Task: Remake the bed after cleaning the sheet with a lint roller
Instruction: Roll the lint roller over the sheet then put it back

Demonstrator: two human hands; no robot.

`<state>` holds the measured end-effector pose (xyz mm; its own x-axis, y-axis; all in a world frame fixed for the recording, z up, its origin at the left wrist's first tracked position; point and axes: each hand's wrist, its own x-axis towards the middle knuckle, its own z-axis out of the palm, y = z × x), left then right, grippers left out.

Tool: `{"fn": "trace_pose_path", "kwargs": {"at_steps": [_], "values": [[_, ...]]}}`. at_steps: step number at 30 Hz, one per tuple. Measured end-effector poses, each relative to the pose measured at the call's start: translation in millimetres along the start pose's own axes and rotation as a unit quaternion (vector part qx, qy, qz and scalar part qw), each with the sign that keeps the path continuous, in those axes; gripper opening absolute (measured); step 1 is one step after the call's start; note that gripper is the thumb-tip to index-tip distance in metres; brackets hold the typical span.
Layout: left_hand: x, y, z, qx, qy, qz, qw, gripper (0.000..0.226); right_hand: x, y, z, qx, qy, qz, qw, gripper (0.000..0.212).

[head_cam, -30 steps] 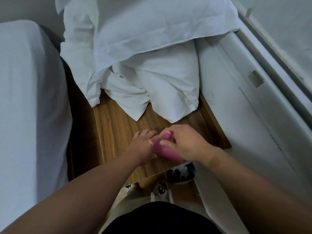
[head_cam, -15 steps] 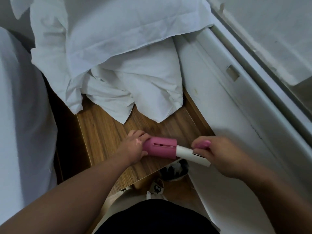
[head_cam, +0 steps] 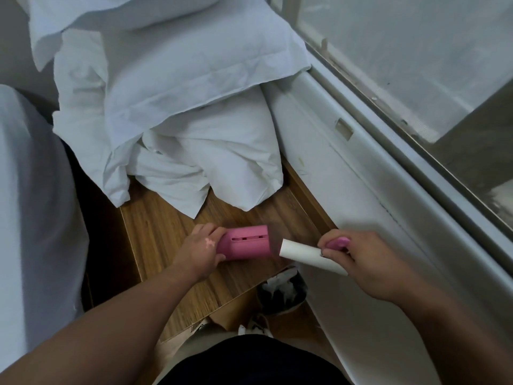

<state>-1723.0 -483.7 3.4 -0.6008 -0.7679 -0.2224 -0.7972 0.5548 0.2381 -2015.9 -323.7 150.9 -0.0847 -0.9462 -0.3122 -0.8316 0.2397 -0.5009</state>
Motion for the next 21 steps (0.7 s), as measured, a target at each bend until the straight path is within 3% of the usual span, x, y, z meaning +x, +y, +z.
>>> {"fn": "trace_pose_path", "kwargs": {"at_steps": [8,11,12,13,15,16,18,21], "values": [[-14.7,-9.0,-0.5,-0.006,-0.044,-0.087,0.995,0.062,-9.0,-44.1,-23.0,0.074,0.044,-0.123,0.989,0.018],[-30.5,-17.3,-11.2,-0.117,0.033,-0.152,0.981,0.037,2.4,-68.3,-18.1,0.18,0.055,-0.154,0.97,0.026],[-38.8,-19.8,-23.8,-0.221,0.065,-0.2,0.952,0.029,7.6,-76.2,-12.7,0.214,0.05,-0.161,0.962,0.03],[-48.6,-22.0,-40.5,-0.355,0.073,-0.262,0.894,0.029,13.3,-84.7,-5.3,0.239,0.041,-0.173,0.955,0.033],[-72.6,-32.5,-71.5,-0.594,0.036,-0.345,0.726,0.042,26.1,-104.2,14.0,0.26,0.023,-0.208,0.943,0.038],[-87.0,-41.7,-83.8,-0.649,0.013,-0.358,0.671,0.049,32.2,-116.2,25.1,0.264,0.015,-0.226,0.938,0.04],[-114.9,-67.9,-92.8,-0.689,-0.013,-0.355,0.631,0.055,44.1,-142.9,48.7,0.276,-0.003,-0.259,0.926,0.04],[-154.3,-106.1,-91.9,-0.714,0.006,-0.345,0.609,0.042,58.5,-189.0,84.5,0.284,-0.039,-0.297,0.911,0.033]]}}
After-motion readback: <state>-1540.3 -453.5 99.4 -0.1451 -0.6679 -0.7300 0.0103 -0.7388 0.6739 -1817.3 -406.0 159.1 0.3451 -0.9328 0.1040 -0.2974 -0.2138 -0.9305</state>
